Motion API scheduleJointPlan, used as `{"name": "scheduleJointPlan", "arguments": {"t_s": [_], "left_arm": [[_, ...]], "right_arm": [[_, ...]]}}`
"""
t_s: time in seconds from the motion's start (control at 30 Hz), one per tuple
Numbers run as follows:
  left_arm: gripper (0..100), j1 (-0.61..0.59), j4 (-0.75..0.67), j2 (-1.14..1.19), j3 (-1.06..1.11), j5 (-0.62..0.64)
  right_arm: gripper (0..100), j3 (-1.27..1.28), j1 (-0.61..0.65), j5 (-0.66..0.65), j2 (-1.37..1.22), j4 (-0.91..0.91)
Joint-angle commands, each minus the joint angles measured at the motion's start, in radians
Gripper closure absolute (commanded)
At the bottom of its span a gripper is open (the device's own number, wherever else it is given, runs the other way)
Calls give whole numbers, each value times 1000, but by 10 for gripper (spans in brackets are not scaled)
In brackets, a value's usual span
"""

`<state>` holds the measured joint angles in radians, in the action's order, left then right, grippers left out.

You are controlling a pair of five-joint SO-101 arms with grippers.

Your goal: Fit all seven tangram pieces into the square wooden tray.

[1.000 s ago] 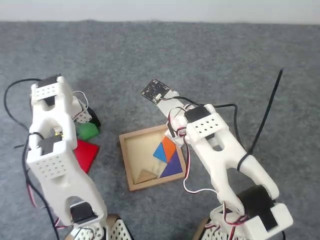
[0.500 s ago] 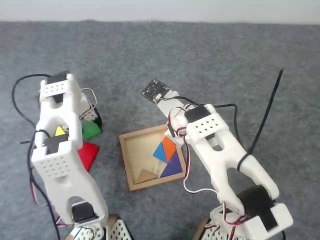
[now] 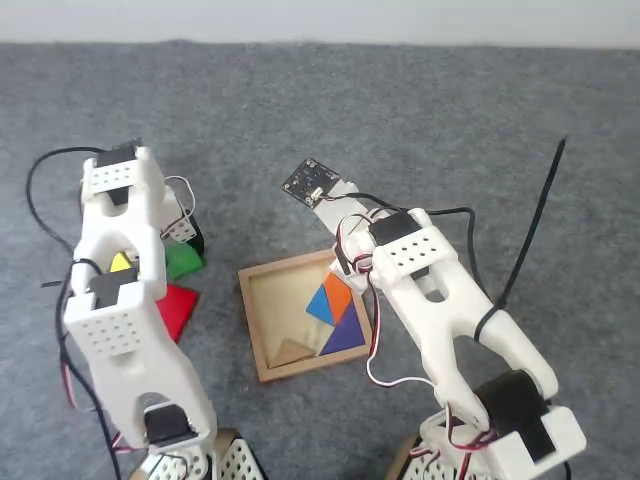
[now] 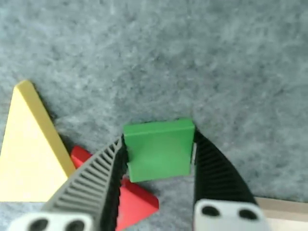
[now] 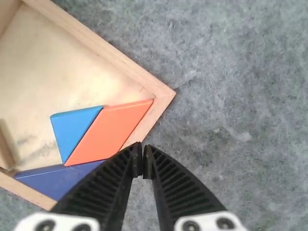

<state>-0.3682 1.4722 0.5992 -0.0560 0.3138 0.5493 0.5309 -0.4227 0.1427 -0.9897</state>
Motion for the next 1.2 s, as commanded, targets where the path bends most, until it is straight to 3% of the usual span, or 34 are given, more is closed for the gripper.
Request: {"name": "scheduleJointPlan", "arguments": {"t_s": [0.0,0.37,0.6,0.93,1.17], "left_arm": [[877,23,41,-34,28,17],[874,21,32,-262,127,12],[873,37,-75,-275,168,31],[873,195,-127,-331,163,124],[877,241,-152,-328,168,164]], "right_arm": [[976,-3,2,11,10,8],[976,-3,2,11,10,8],[976,-3,2,11,12,8],[976,-3,2,11,18,-2],[976,-5,2,9,19,-7]]}}
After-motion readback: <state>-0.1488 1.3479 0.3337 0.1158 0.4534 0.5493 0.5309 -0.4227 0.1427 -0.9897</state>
